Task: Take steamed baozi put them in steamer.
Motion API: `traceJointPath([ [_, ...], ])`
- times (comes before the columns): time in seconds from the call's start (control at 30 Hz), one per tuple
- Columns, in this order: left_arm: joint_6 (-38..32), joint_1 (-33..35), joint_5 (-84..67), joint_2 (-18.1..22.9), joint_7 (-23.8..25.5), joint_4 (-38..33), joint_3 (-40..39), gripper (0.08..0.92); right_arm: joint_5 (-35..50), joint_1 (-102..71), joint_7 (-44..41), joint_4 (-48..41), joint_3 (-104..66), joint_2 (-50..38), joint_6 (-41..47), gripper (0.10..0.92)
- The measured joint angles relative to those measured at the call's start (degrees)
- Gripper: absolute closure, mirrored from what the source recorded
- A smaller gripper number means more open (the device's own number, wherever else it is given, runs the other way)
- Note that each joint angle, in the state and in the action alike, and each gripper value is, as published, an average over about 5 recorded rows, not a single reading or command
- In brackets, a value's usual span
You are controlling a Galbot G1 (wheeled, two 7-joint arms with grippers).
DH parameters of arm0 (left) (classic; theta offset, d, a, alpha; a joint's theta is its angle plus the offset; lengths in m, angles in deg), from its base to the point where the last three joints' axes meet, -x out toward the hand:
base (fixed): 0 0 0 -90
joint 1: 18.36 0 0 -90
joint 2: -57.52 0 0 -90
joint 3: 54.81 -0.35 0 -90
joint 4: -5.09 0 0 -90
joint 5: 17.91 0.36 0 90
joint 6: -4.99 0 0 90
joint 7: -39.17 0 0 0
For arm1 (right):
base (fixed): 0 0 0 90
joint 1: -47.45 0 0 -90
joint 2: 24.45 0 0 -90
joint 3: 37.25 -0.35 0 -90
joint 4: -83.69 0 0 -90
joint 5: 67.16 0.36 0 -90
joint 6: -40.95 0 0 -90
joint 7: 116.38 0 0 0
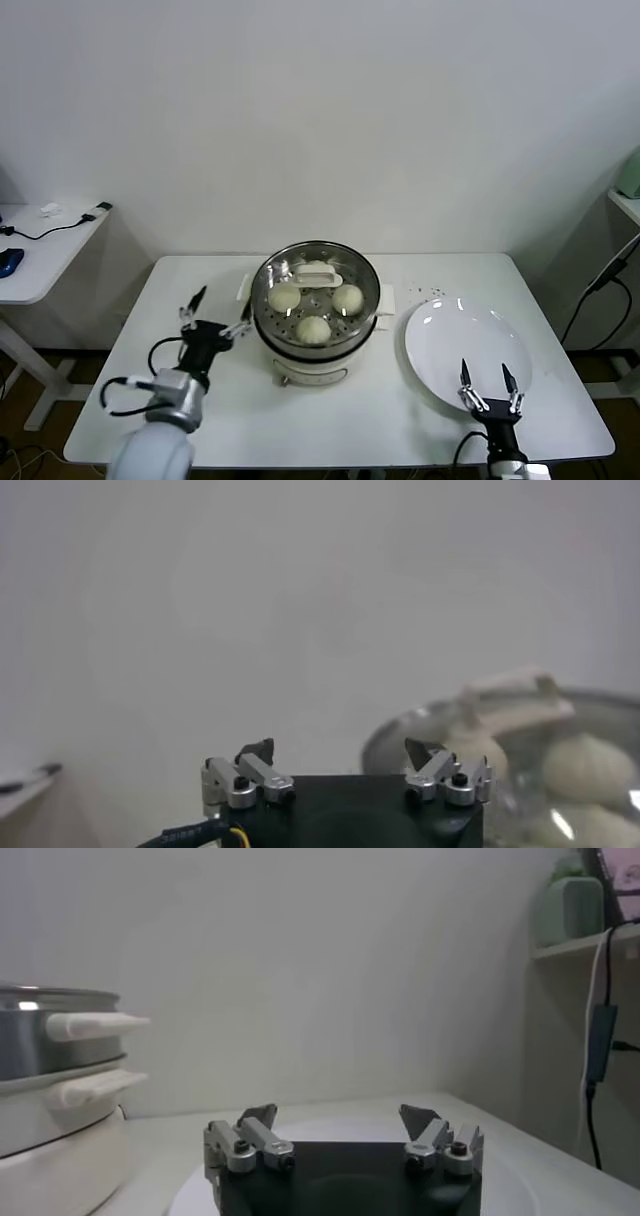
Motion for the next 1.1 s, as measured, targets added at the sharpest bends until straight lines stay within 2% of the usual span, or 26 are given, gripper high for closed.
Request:
traceJointPath([
  [0.2,-10.06,3.79,-10.75,-0.74,-0.23,3.12,5.1,0.177,-0.43,0.74,0.23,-0.59,0.36,0.2,-0.11,0.203],
  [0.53,-21.71,6.93,-14.0,-1.82,-0.03,12.24,8.06,0.177,-0.72,1.31,0.39,-1.03,0.68,-0.07,0.71,0.203],
  [0.77,-26.45,8.28,-14.02,-1.97,0.24,16.58,8.4,0.177,-1.07,1.5,0.4,-1.09,1.11,-0.06,1.12,0.203],
  [1.1,-29.71,9.42,-13.74,-1.77,0.55,18.73,8.2,0.177,-1.62,1.44,0.47,-0.97,1.21,-0.11,1.43,0.203],
])
